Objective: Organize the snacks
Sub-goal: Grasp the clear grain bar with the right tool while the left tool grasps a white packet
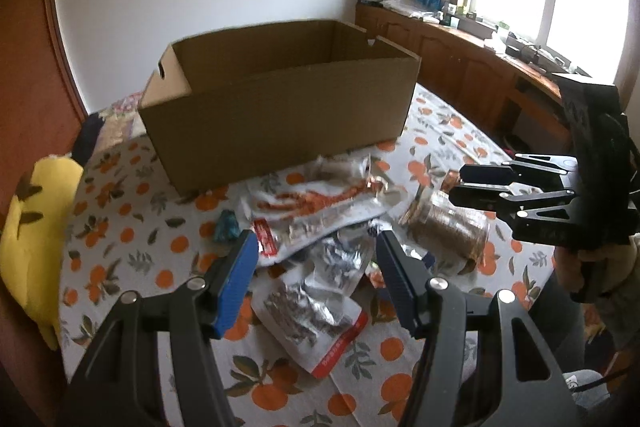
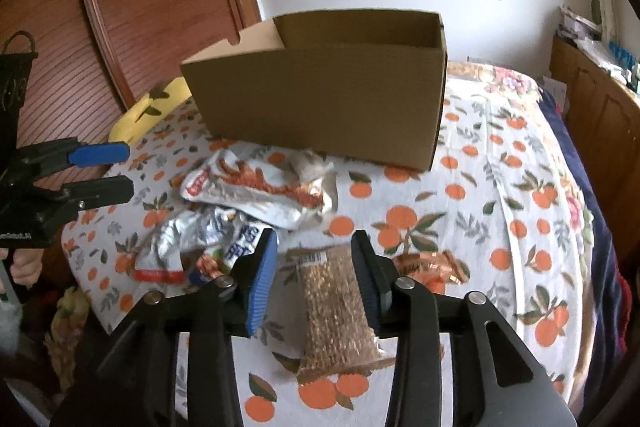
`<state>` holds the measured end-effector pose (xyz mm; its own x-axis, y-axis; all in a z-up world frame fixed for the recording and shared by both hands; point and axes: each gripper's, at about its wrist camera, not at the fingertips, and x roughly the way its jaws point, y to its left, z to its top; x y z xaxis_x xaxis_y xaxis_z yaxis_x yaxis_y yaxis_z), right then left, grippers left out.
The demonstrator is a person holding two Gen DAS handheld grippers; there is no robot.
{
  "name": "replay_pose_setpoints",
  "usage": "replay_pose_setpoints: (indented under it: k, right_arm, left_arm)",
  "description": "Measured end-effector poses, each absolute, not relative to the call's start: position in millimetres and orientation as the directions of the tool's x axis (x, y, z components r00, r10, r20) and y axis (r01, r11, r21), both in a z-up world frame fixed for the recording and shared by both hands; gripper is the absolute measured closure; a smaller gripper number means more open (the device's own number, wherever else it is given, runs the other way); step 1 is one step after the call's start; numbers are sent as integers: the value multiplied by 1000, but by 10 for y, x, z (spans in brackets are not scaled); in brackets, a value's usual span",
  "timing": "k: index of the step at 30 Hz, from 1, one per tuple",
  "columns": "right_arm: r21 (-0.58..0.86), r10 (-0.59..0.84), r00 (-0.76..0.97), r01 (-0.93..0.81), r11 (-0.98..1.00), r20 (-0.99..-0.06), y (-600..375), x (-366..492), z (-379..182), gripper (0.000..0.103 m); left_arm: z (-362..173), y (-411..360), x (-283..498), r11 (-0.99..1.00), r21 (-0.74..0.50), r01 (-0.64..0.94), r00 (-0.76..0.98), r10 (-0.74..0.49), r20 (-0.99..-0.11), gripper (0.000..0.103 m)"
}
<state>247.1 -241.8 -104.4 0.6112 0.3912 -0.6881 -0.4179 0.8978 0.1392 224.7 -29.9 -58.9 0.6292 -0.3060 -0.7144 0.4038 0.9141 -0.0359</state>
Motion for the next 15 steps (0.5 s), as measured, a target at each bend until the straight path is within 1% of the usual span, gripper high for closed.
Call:
replay_pose_setpoints:
  k: [1, 3, 6, 9, 12, 15]
  right_arm:
    - [134, 387, 609, -418, 898, -692, -2421, 2468, -1082, 56]
    - [125, 380, 608, -419, 899, -697, -2423, 2465, -1138, 46]
    - [110, 366, 600, -419, 901, -711, -2419, 2469, -1232, 46]
    - [105, 367, 585, -432, 896, -723, -2411, 2484, -1314, 46]
    - [70, 345, 582, -442, 894, -737, -2394, 2495, -1396, 46]
    - [51, 333, 579, -448, 893, -745, -2385, 2508, -1473, 46]
  left_arm:
    - [-647, -292, 2243, 919, -36, 393, 628, -297, -719, 41]
    - [-763, -272, 2245, 926, -45, 375, 618, -286, -732, 42]
    - [-951, -254, 2260, 939, -53, 340, 596, -259, -760, 42]
    - [-1095, -237, 2262, 945, -69, 319, 575, -251, -778, 41]
    - [-1240, -219, 2263, 953, -99, 287, 548, -248, -799, 41]
    - [-1311, -198, 2246, 958, -122, 261, 544, -250, -801, 41]
